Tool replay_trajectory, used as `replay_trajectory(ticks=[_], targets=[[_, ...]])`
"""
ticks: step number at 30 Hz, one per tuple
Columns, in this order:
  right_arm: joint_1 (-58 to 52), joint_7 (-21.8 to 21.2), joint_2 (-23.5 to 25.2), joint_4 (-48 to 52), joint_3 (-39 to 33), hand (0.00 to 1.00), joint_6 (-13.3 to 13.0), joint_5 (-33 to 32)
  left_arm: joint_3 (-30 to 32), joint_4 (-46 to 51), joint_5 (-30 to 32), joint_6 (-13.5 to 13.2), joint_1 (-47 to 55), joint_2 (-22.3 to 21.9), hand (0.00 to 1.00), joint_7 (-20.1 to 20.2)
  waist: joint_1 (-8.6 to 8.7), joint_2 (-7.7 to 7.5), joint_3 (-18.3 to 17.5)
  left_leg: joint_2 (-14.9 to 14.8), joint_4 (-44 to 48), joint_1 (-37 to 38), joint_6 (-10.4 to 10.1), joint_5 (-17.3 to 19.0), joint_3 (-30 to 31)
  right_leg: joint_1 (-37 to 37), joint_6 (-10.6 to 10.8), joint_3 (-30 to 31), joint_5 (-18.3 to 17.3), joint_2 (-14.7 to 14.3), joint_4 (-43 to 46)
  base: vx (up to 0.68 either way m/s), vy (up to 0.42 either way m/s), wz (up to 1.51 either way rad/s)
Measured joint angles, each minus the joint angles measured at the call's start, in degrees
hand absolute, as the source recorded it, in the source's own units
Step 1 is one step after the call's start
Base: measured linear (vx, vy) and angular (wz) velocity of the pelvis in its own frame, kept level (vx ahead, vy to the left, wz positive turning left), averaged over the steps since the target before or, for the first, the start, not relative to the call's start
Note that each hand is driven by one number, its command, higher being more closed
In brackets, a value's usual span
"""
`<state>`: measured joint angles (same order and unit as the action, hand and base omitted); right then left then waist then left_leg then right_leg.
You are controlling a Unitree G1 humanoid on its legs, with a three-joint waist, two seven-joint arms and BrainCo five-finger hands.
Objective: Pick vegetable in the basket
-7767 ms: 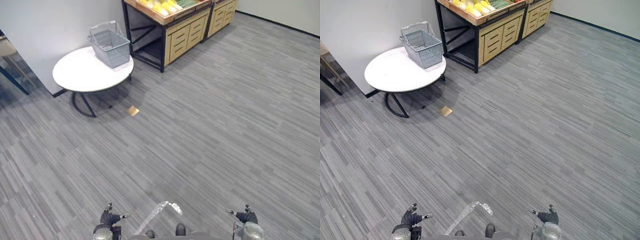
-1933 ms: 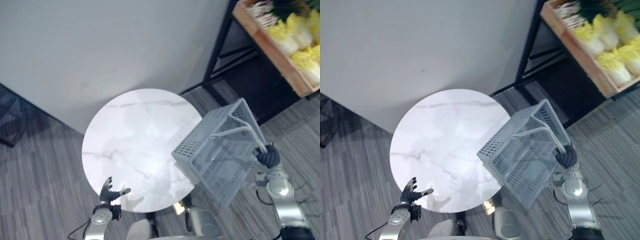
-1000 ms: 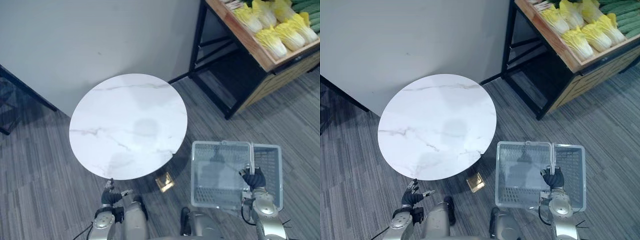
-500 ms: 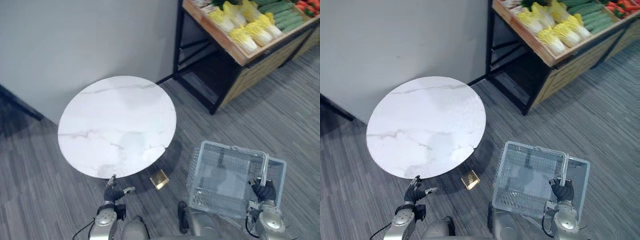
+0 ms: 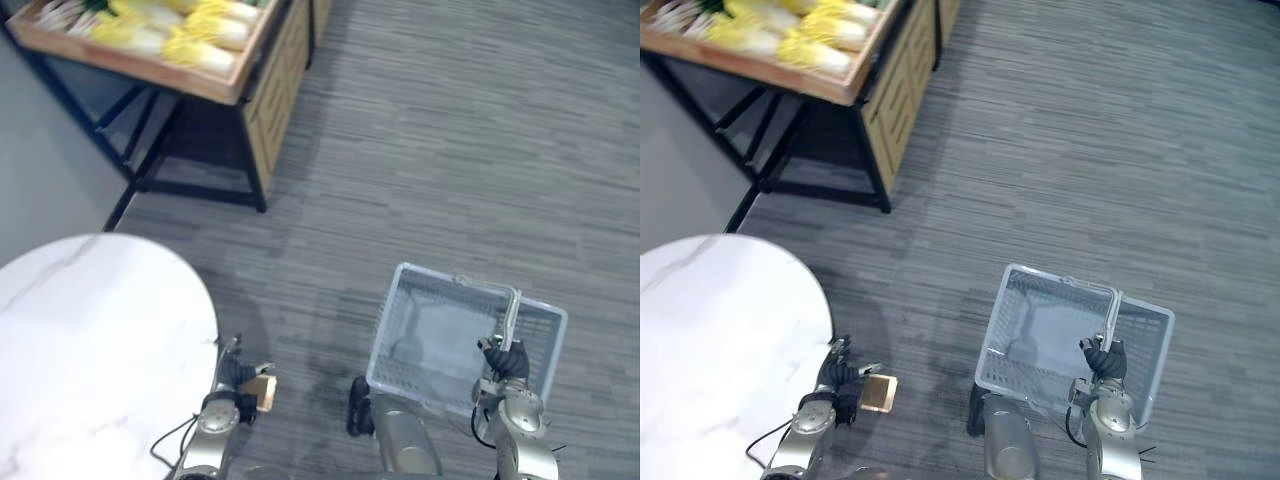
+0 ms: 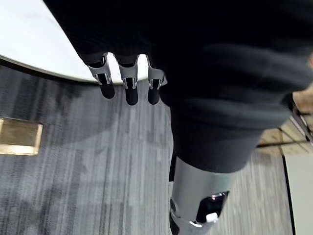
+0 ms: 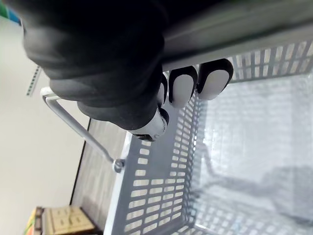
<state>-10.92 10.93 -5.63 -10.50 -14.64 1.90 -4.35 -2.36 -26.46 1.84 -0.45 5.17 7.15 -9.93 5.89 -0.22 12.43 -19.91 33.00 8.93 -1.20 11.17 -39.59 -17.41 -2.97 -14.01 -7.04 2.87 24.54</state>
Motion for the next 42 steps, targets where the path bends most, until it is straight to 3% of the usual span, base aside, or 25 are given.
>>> replay_trajectory(ticks=[1, 2, 5, 8, 10, 11, 13, 15, 16, 17, 18, 21, 22, 25, 27, 28, 29, 30, 31, 33, 34, 35, 36, 38, 42], targets=[[-0.54, 0.04, -0.20, 0.06, 0.09, 1.00, 0.66, 0.53, -0.23, 0.12, -0.01, -0.03, 0.24, -0.26, 0.00, -0.01, -0.15, 0.37, 0.12, -2.47, 9.06, -2.21, 3.18, -6.35, 5.11, 3.38, -0.37, 2.03, -0.91, -1.25, -1.13, 0.36, -0.120, -0.95], [-0.62, 0.27, -0.97, 0.11, 1.04, 1.00, 1.04, 0.57, -0.79, 0.74, -0.11, -0.24, 1.08, -0.34, 0.00, -0.05, -0.57, 0.80, 0.01, -2.96, 17.52, -5.97, 2.80, -7.72, 12.58, 6.18, -0.89, 3.85, -1.87, -2.43, -1.84, 0.29, -0.052, -0.89], [-0.31, 0.57, -2.48, 2.04, 2.96, 1.00, 1.03, 0.57, -1.94, 4.09, -0.35, -0.57, 3.67, -0.35, 0.00, -0.14, -2.40, 0.68, 0.09, 3.11, 24.25, -18.16, -0.65, 1.93, 25.58, 10.35, -1.72, 8.39, -5.32, -2.73, -2.04, 0.28, 0.069, -0.79], [0.49, 0.41, -4.92, 3.62, 4.55, 1.00, 0.99, 0.60, -2.17, 6.34, -1.41, -0.75, 5.87, -1.03, 0.00, -0.15, -4.50, 0.99, 0.13, 8.89, 12.78, -25.45, -0.96, 4.47, 29.72, 13.92, -0.18, 11.33, -7.70, -1.72, -2.45, 0.28, 0.156, -0.54], [1.99, 0.39, -6.79, 2.33, 5.10, 1.00, 0.75, 1.19, -2.10, 6.60, -1.40, -0.76, 6.55, -1.32, 0.00, -0.20, -5.38, 1.35, 0.09, 13.68, -3.56, -27.30, -4.17, 1.82, 33.37, 15.75, 1.74, 12.98, -9.52, -0.34, -2.83, 0.28, 0.242, -0.39], [4.08, 0.39, -8.45, 0.26, 5.75, 1.00, 0.70, 1.61, -1.84, 6.82, -1.38, -0.75, 7.04, -1.23, 0.00, -0.44, -6.41, 2.24, 0.03, 14.80, -10.25, -27.11, -4.40, -3.98, 34.53, 16.86, 2.88, 15.23, -10.67, -0.58, -3.12, 0.38, 0.328, -0.80], [6.28, 0.31, -8.61, -2.25, 6.81, 1.00, 0.71, 2.46, -1.46, 6.92, -1.36, -0.76, 7.51, -0.75, 0.00, -1.28, -7.29, 1.63, -1.23, 17.36, -7.73, -26.92, -0.04, -3.90, 33.81, 18.75, 4.61, 18.55, -11.80, 1.52, -5.91, 0.55, 0.411, -0.60], [6.42, 0.11, -8.25, -2.68, 6.79, 1.00, 0.68, 3.02, -1.01, 7.03, -1.35, -0.78, 7.25, -0.73, 0.00, -1.27, -6.85, -0.61, -2.35, 20.56, -5.85, -27.44, 3.28, -0.02, 31.84, 18.51, 7.40, 19.18, -14.05, 4.80, -3.14, 0.51, 0.306, -0.07], [6.73, -0.01, -8.02, -3.59, 6.79, 1.00, 0.69, 3.48, -1.29, 6.64, -1.40, -0.75, 6.81, -0.82, 0.00, -1.27, -6.66, -1.12, -2.48, 22.16, -5.37, -26.27, 4.63, 2.26, 30.72, 14.88, 10.94, 20.59, -13.53, 6.00, 6.49, 0.52, 0.238, -0.13], [6.68, -0.09, -7.53, -5.29, 6.86, 1.00, 0.92, 4.31, -2.34, 6.54, -1.44, -0.66, 6.75, -0.38, 0.00, -1.15, -6.15, -1.24, -2.37, 23.21, -5.83, -23.08, 5.69, 4.03, 30.34, 10.69, 17.51, 20.81, -9.83, 7.08, 18.19, 0.51, 0.236, -0.11], [6.53, -0.11, -6.95, -6.46, 6.95, 1.00, 1.00, 4.74, -2.80, 6.53, -1.44, -0.64, 6.72, 0.02, 0.00, -1.11, -5.88, -1.43, -2.26, 23.75, -6.51, -20.73, 6.16, 4.92, 30.35, 9.02, 18.61, 20.73, -6.74, 7.39, 24.48, 0.52, 0.208, -0.03], [6.56, -1.02, -5.95, -8.32, 10.02, 1.00, 2.15, 5.60, -4.41, 6.60, -1.38, -0.64, 5.78, 1.22, 0.00, -1.37, -4.81, -1.26, -2.05, 24.00, -12.01, -9.01, 7.32, 6.74, 30.35, 2.33, 10.69, 15.11, -8.78, 7.38, 38.27, 0.53, 0.109, -0.09], [7.87, -1.13, -6.11, -7.98, 10.07, 1.00, 1.95, 6.00, -4.43, 6.66, -1.39, -0.64, 4.49, 1.72, 0.00, -1.35, -4.44, -0.95, -2.19, 23.74, -15.06, -6.14, 7.32, 6.72, 30.55, -1.34, 8.18, 11.54, -10.18, 7.08, 36.03, 0.56, 0.055, -0.12], [9.49, -1.14, -6.70, -6.70, 9.89, 1.00, 1.52, 6.01, -4.45, 6.33, -1.41, -0.64, 1.46, 1.85, 0.00, -1.34, -3.09, 0.70, -1.14, 21.49, -19.28, -0.60, 6.43, 7.19, 32.04, -7.26, 6.52, 7.58, -10.77, 3.76, 21.79, 0.64, -0.013, 0.16], [9.27, -1.14, -7.01, -6.13, 9.63, 1.00, 0.99, 5.95, -4.63, 5.90, -1.34, -0.69, 0.31, 1.70, 0.00, -1.37, -2.81, 1.01, -0.93, 20.17, -19.38, 3.00, 3.85, 8.10, 33.12, -7.57, 6.36, 8.75, -1.05, 0.50, -0.62, 0.60, -0.071, 0.23], [9.10, -1.12, -7.05, -5.82, 9.21, 1.00, 0.74, 5.95, -4.30, 5.92, -1.25, -0.71, 0.44, 1.69, 0.00, -1.40, -2.60, 0.38, -1.16, 20.31, -19.42, 4.70, 1.77, 9.26, 34.01, -6.78, 5.89, 10.27, 6.05, -0.13, -9.78, 0.65, -0.131, 0.44], [8.67, -1.10, -7.32, -5.87, 8.44, 1.00, 0.75, 5.97, -4.24, 5.57, -1.18, -0.69, 0.82, 1.87, 0.00, -1.49, -2.00, -0.50, -1.62, 20.59, -19.03, 7.45, -0.35, 10.61, 36.20, -6.12, 3.52, 12.45, 17.55, 0.21, -11.60, 0.69, -0.180, 0.42], [8.91, -1.08, -8.04, -6.07, 7.80, 1.00, 0.79, 5.99, -4.25, 4.83, -1.17, -0.66, 0.75, 1.06, 0.00, -1.49, -1.78, 0.94, -1.23, 19.40, -18.66, 8.45, -0.53, 10.70, 36.89, -6.51, 3.58, 12.04, 16.81, -0.71, -8.36, 0.78, -0.215, 0.44], [9.15, -1.07, -8.30, -6.02, 7.10, 1.00, 0.93, 5.99, -4.17, 5.51, -1.15, -0.66, 0.70, 0.51, 0.00, -1.40, -1.80, 2.57, -1.18, 17.61, -16.49, 7.55, -3.35, 8.80, 38.25, -7.94, 2.54, 11.27, 12.06, -1.34, -2.38, 0.76, -0.231, 0.45], [7.67, -1.20, -7.84, -5.83, 6.73, 1.00, 1.21, 5.94, -3.37, 6.47, -1.06, -0.65, 0.62, -1.31, 0.00, -1.43, -1.73, 3.05, -0.92, 16.52, -4.10, 4.28, -4.00, 1.38, 40.18, -5.07, 1.71, 8.15, 4.71, -0.56, 2.76, 0.61, -0.199, 0.69], [5.86, -1.19, -7.49, -4.39, 6.83, 1.00, 1.41, 5.90, -2.67, 8.62, -1.04, -0.66, 1.43, -3.05, 0.00, -1.38, -2.61, 3.45, -0.63, 14.55, 8.41, -1.10, -4.37, -8.21, 40.09, -0.24, 1.13, 6.37, 2.25, -0.82, 1.31, 0.50, -0.165, 0.65], [4.58, -1.11, -7.01, -2.82, 6.81, 1.00, 1.72, 5.91, -2.58, 10.38, -1.06, -0.74, 2.06, -3.75, 0.00, -1.37, -3.20, 3.52, -0.39, 12.44, 15.69, -4.39, -4.80, -11.18, 39.25, 2.70, 0.96, 5.49, 1.43, -1.08, -0.26, 0.72, -0.246, 0.65], [2.90, -1.02, -5.92, -0.89, 6.85, 1.00, 2.03, 5.94, -2.73, 13.90, -1.06, -0.91, 3.01, -4.26, 0.00, -1.43, -3.92, 3.55, -0.05, 8.46, 26.36, -10.79, -3.90, -7.18, 36.42, 8.23, 0.45, 3.63, 0.92, -2.08, -3.83, 0.57, -0.201, 0.47], [1.40, -0.69, -5.55, 1.69, 6.64, 1.00, 1.98, 5.86, -3.06, 17.63, -1.10, -1.02, 4.13, -4.43, 0.00, -1.49, -5.47, 2.97, 0.05, 6.72, 28.64, -17.81, -2.86, -1.28, 31.73, 14.64, 0.19, 2.62, 0.74, -2.12, -8.98, 0.55, -0.156, 0.29], [1.43, 0.35, -7.83, 2.31, 1.43, 1.00, 0.42, 4.78, -2.85, 24.30, 0.55, -1.21, 4.87, -4.57, 0.00, -3.16, -6.50, 3.97, -0.20, 9.12, 3.36, -25.11, -3.54, 1.05, 22.01, 24.77, 2.60, -0.37, -3.10, -1.43, -14.54, 0.44, -0.008, 0.27]])
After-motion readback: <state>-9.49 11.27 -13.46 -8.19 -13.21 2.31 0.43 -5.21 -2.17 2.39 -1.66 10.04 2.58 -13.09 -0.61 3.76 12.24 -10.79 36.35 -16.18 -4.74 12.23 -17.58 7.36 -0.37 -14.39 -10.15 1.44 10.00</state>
